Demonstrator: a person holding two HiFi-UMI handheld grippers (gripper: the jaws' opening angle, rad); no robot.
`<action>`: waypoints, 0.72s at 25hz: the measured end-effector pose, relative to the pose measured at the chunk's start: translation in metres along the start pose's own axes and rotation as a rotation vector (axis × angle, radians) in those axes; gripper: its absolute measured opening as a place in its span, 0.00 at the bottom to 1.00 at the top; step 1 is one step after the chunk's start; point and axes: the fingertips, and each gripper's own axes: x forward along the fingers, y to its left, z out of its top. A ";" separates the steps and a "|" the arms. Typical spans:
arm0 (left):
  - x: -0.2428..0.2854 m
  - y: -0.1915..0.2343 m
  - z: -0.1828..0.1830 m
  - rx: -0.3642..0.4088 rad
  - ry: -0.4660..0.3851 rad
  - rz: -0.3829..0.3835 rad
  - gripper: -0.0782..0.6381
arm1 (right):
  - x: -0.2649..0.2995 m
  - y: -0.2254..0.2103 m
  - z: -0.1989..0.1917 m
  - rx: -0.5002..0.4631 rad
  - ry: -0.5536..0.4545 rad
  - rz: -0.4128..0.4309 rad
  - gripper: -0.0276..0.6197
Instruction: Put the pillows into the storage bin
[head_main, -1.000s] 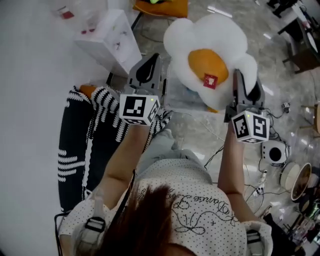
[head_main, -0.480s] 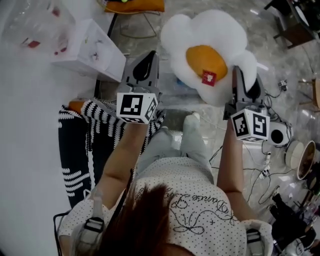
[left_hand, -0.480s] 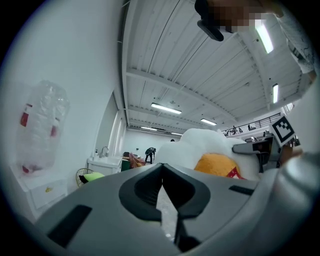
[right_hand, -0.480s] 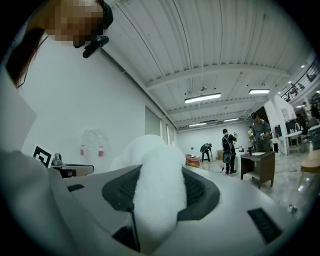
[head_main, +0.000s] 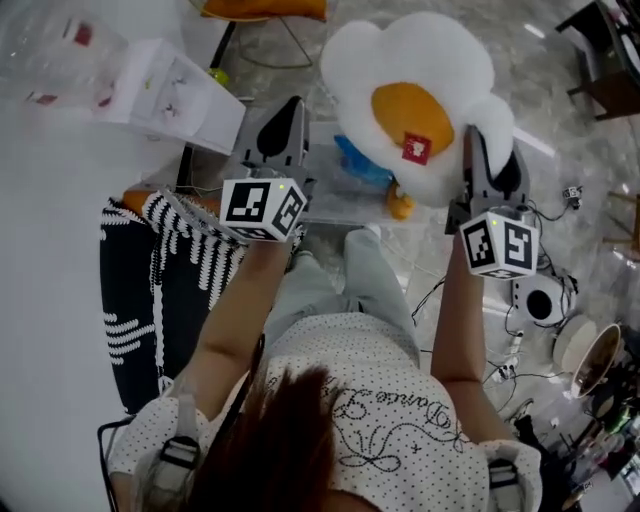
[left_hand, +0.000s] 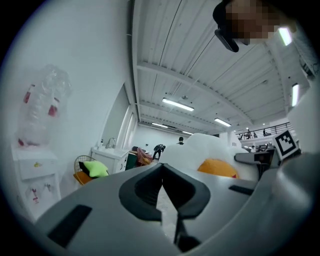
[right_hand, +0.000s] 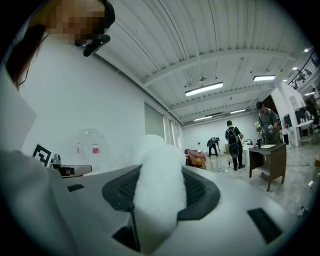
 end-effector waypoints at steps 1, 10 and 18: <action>0.007 -0.005 -0.005 0.004 0.008 0.009 0.11 | 0.004 -0.011 -0.006 0.007 0.011 0.006 0.33; 0.035 -0.009 -0.092 -0.023 0.147 0.081 0.11 | 0.037 -0.062 -0.111 0.058 0.180 0.025 0.33; 0.063 0.021 -0.185 -0.050 0.247 0.077 0.11 | 0.061 -0.058 -0.241 0.019 0.313 0.089 0.33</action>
